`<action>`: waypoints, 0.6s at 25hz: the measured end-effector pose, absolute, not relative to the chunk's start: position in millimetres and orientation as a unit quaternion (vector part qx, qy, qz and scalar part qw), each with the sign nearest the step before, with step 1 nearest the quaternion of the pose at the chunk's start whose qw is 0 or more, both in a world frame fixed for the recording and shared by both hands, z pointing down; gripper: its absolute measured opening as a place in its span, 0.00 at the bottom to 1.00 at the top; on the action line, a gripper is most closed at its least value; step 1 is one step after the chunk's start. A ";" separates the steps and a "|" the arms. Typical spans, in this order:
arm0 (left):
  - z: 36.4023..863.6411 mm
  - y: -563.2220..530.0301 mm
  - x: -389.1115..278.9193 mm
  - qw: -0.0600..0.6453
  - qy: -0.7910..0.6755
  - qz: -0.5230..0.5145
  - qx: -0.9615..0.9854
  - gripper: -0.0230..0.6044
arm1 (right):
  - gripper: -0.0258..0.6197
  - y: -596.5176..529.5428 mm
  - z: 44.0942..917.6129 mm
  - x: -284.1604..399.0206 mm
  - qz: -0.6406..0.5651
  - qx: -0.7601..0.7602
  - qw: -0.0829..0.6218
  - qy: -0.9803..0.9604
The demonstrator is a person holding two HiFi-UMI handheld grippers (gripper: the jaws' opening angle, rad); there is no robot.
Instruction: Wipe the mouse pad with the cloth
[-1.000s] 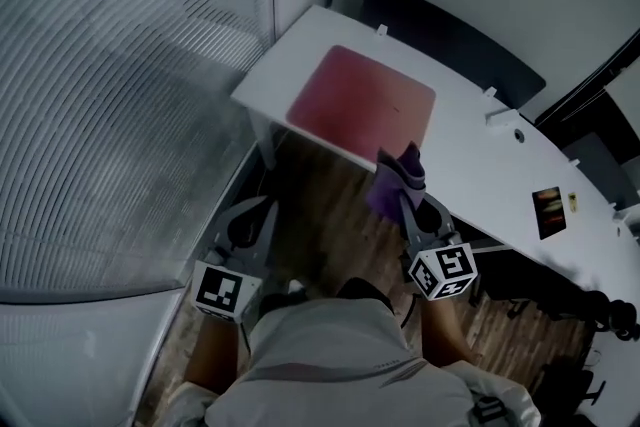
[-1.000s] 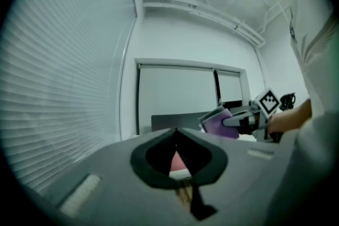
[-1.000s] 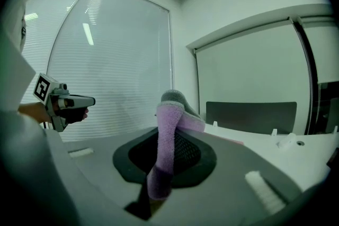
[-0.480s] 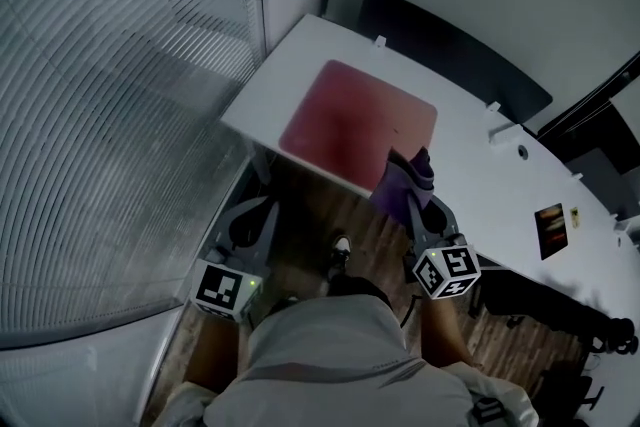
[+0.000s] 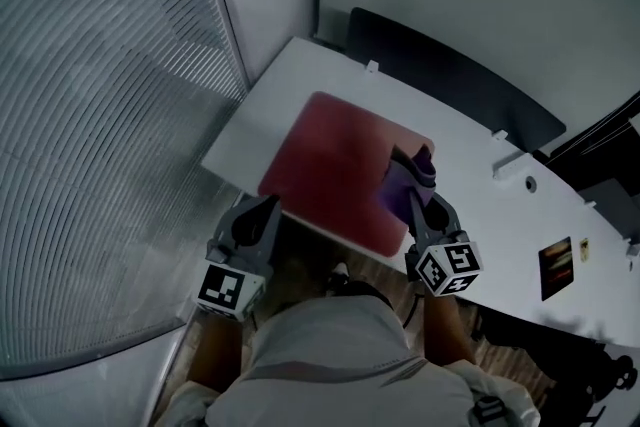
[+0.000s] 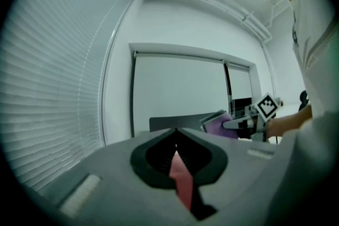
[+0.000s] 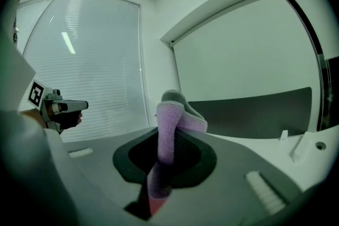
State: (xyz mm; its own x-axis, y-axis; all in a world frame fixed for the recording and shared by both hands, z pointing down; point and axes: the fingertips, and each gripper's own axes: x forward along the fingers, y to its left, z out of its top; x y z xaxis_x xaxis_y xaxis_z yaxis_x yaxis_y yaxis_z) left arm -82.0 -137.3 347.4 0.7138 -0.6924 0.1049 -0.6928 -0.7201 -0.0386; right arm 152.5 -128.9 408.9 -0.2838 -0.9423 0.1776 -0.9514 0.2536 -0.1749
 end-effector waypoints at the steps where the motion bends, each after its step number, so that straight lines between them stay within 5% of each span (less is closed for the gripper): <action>1: 349.2 -146.4 -69.5 0.004 -0.372 0.056 0.926 0.04 | 0.11 -138.5 411.6 163.8 0.126 0.598 0.018 -0.792; 15: 385.7 -242.0 15.6 0.034 -0.337 0.084 0.937 0.04 | 0.11 -212.3 461.1 234.5 0.186 0.604 0.013 -0.775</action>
State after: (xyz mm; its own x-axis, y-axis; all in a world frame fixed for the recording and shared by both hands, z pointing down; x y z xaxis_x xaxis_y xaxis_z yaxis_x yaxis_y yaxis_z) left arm 15.6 -242.0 385.7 0.7591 -0.6256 0.1802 -0.6370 -0.7708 0.0075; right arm 234.5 -212.3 461.1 -0.2700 -0.9311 0.2454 -0.9409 0.2009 -0.2728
